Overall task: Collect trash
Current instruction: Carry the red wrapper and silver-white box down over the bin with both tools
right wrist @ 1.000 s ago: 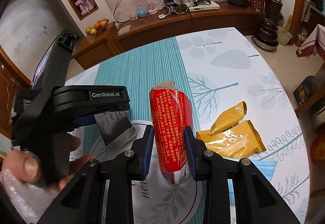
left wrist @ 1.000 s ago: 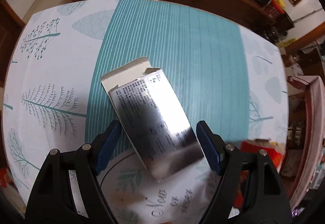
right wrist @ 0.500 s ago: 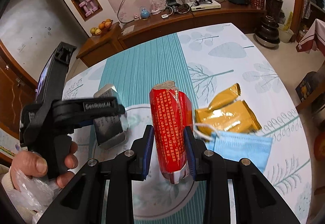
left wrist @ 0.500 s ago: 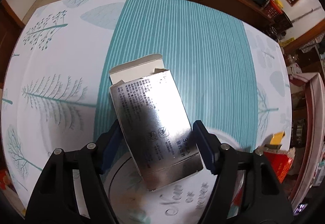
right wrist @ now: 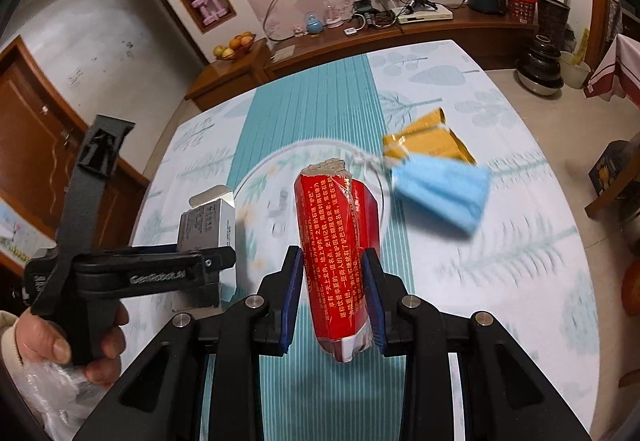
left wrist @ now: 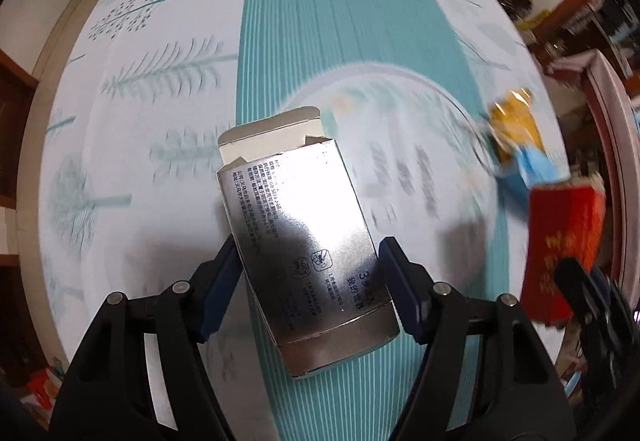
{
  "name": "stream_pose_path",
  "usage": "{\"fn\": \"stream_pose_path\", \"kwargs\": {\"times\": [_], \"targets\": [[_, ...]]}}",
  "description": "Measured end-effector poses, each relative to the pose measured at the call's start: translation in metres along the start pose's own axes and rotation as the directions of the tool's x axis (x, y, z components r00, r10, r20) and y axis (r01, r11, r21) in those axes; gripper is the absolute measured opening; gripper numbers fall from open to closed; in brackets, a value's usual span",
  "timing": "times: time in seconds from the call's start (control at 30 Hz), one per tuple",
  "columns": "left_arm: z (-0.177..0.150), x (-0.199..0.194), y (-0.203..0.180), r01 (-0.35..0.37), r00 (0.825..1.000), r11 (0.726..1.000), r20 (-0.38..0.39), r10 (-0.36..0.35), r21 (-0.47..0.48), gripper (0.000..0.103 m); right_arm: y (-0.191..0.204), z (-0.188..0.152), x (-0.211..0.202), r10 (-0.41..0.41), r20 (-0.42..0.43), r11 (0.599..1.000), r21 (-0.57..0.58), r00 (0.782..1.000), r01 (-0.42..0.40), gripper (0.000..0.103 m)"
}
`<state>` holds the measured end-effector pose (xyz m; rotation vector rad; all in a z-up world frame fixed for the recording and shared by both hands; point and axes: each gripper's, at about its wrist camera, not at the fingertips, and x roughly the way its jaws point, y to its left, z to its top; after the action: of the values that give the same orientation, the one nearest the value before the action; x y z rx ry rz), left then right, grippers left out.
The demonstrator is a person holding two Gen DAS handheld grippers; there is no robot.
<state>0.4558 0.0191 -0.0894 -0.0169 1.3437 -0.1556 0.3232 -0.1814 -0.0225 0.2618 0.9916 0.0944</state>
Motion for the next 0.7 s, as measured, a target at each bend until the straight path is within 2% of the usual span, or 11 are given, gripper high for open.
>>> {"fn": "stream_pose_path", "kwargs": {"times": [0.2, 0.33, 0.7], "targets": [[-0.090, -0.054, -0.017, 0.025, 0.999, 0.999, 0.040, -0.027, 0.048, 0.066, -0.011, -0.067, -0.060, 0.049, -0.017, 0.998, -0.036, 0.999, -0.050, 0.029], [-0.158, -0.085, -0.043, 0.038, 0.996, 0.998, 0.079, -0.042, 0.052, 0.066, -0.025, -0.115, -0.099, 0.075, -0.040, 0.995, -0.063, 0.996, -0.077, 0.029], [-0.323, -0.119, -0.134, 0.053, 0.992, 0.994, 0.107, -0.063, 0.093, 0.066, -0.075, -0.231, -0.175, 0.103, -0.100, 0.991, -0.074, 0.990, -0.110, 0.029]]}}
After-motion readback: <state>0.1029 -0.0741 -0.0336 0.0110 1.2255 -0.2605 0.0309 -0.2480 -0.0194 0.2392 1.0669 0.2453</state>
